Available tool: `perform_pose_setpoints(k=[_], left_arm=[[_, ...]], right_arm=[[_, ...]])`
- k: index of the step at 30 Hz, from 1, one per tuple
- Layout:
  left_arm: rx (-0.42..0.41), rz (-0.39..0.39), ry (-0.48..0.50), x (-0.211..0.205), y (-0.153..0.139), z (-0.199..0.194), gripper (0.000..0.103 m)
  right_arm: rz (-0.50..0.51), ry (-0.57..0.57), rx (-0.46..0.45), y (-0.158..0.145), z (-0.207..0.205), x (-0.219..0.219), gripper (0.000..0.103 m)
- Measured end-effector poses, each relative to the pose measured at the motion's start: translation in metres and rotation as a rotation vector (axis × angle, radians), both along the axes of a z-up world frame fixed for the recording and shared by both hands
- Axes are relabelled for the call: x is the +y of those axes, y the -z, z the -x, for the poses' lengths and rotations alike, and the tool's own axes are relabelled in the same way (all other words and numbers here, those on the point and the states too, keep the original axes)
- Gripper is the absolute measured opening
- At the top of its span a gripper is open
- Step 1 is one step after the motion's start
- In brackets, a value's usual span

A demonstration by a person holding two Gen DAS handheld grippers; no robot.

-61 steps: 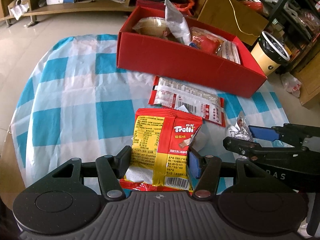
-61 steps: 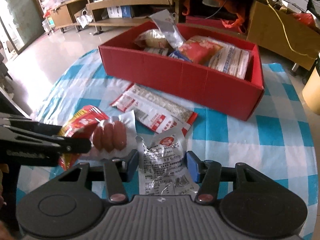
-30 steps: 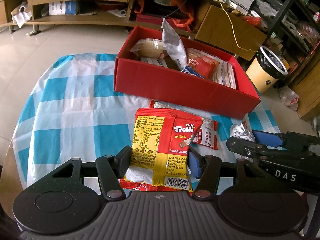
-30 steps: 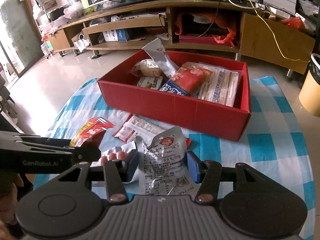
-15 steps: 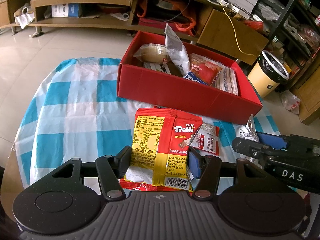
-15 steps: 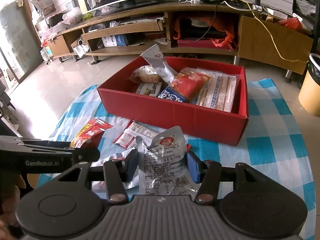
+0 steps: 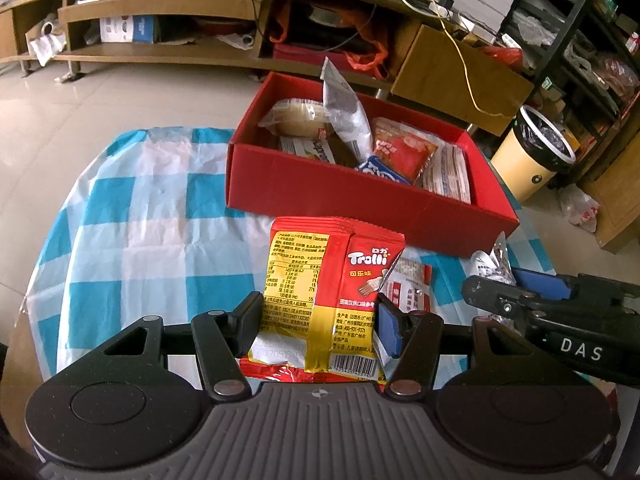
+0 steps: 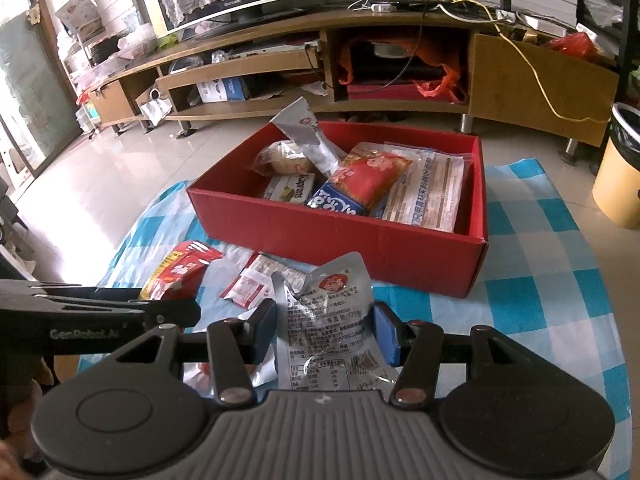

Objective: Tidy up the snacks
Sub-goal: 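Hold the Trolli packet with the left gripper while the right positions over the clear printed packet, then carry the Trolli packet with the left gripper while the right carries the clear packet into the box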

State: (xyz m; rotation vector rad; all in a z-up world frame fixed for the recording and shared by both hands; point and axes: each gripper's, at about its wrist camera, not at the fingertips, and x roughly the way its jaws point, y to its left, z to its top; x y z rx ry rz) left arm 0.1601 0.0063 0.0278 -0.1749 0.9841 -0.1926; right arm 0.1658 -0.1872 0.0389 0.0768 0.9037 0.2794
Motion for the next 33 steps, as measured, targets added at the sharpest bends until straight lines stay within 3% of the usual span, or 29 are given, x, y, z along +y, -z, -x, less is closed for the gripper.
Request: perform_pose_setpoints(k=[11, 15, 33], left_arm=[[-0.094, 0.029, -0.024, -0.003, -0.028, -0.016, 0.066], [-0.135, -0.004, -0.02, -0.01, -0.035, -0.022, 0.066], [-0.196, -0.035, -0.017, -0.03, -0.043, -0.061, 0.066]], right_arm=[[-0.028, 0.048, -0.059, -0.018, -0.007, -0.01, 0.048], [-0.046, 0.063, -0.082, -0.024, -0.013, -0.011, 0.048], [-0.087, 0.141, -0.171, -0.042, -0.053, -0.018, 0.048]])
